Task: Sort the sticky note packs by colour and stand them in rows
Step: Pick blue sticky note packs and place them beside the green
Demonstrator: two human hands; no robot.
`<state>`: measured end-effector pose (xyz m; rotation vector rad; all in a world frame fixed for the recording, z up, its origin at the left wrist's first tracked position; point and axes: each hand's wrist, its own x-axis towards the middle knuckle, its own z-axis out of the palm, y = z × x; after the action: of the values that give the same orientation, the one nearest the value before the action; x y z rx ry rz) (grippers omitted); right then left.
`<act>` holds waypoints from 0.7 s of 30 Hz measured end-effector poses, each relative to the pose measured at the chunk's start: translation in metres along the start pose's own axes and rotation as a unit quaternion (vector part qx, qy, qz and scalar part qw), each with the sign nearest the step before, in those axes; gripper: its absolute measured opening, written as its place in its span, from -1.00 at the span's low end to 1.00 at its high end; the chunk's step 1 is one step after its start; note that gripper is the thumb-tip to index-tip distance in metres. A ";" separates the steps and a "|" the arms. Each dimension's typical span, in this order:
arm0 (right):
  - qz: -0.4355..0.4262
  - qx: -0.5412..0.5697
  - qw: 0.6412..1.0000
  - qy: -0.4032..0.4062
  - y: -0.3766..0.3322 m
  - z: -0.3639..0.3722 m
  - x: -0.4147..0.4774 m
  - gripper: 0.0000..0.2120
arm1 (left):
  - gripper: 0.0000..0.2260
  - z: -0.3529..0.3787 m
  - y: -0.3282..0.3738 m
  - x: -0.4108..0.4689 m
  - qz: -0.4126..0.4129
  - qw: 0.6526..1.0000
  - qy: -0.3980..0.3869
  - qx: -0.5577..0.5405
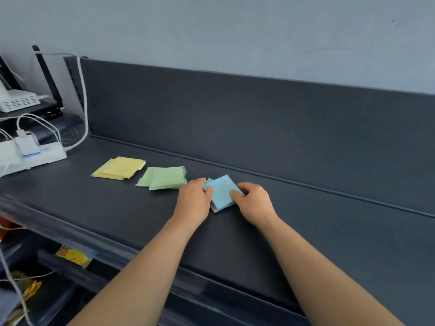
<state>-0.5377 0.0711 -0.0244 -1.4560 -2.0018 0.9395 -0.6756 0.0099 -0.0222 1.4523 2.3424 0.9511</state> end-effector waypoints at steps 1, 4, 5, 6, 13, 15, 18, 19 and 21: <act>0.000 -0.004 1.000 0.004 -0.001 0.000 -0.001 -0.73 | -0.61 0.000 0.000 0.001 0.008 1.000 0.000 0.015; 0.004 -0.013 1.000 0.015 -0.007 -0.004 -0.008 -0.64 | -0.69 -0.007 0.002 0.000 0.030 0.998 -0.002 0.054; 0.006 -0.024 1.000 0.020 -0.009 -0.007 -0.011 -0.59 | -0.74 -0.011 0.003 -0.002 0.041 0.997 0.001 0.066; 0.002 -0.040 0.999 0.025 -0.010 -0.011 -0.016 -0.56 | -0.77 -0.015 0.005 -0.003 0.050 0.996 0.005 0.075; -0.049 -0.187 0.975 0.107 -0.012 -0.049 -0.067 -0.57 | -0.70 -0.031 0.033 -0.031 0.183 0.976 0.028 0.114; -0.037 -0.217 0.966 0.135 -0.006 -0.060 -0.086 -0.63 | -0.70 -0.027 0.047 -0.043 0.212 0.971 0.018 0.107; -0.011 -0.240 0.956 0.168 0.005 -0.076 -0.112 -0.68 | -0.72 -0.016 0.065 -0.059 0.249 0.966 0.009 0.077; -0.008 -0.242 0.955 0.173 0.008 -0.080 -0.118 -0.68 | -0.72 -0.014 0.069 -0.062 0.255 0.965 0.007 0.064; 0.013 -0.249 0.950 0.190 0.021 -0.094 -0.139 -0.68 | -0.71 -0.002 0.084 -0.076 0.278 0.959 -0.010 0.051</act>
<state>-0.4135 -0.0336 0.0214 -1.7616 -2.0001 0.1269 -0.5796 -0.0320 0.0214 2.2161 2.0214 0.9319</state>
